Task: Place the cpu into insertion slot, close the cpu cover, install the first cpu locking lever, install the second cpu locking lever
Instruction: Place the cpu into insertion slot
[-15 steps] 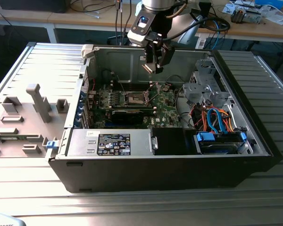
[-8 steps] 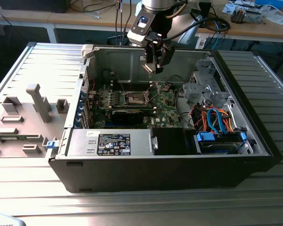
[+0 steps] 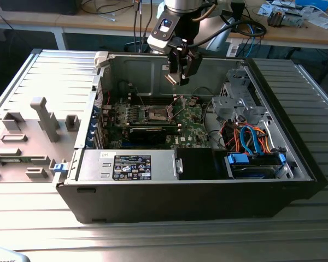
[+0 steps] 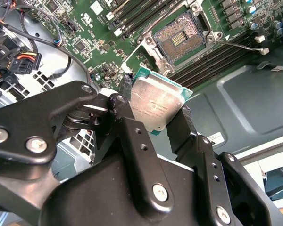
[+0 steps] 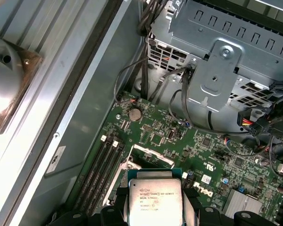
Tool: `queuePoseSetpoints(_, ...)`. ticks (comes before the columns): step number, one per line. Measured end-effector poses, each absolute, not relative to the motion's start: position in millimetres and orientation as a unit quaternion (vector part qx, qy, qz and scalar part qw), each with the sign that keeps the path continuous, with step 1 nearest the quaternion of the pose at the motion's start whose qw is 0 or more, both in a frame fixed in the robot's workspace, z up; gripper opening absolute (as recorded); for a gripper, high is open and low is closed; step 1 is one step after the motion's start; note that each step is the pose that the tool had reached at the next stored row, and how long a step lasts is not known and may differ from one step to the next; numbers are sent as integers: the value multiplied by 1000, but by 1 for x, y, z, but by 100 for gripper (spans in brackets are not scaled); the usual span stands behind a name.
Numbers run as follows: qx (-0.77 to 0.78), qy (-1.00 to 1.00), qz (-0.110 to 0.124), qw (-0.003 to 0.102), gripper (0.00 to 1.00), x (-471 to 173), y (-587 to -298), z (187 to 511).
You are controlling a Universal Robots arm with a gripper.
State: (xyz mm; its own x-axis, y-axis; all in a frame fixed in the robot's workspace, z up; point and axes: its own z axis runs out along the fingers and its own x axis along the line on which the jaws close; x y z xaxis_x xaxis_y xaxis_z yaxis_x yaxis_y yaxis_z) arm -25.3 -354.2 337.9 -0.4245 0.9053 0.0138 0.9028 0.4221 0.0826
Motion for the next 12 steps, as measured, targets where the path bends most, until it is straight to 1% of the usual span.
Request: queuePoseSetpoints(12,540,841,39,17,55,-25,-354,338)
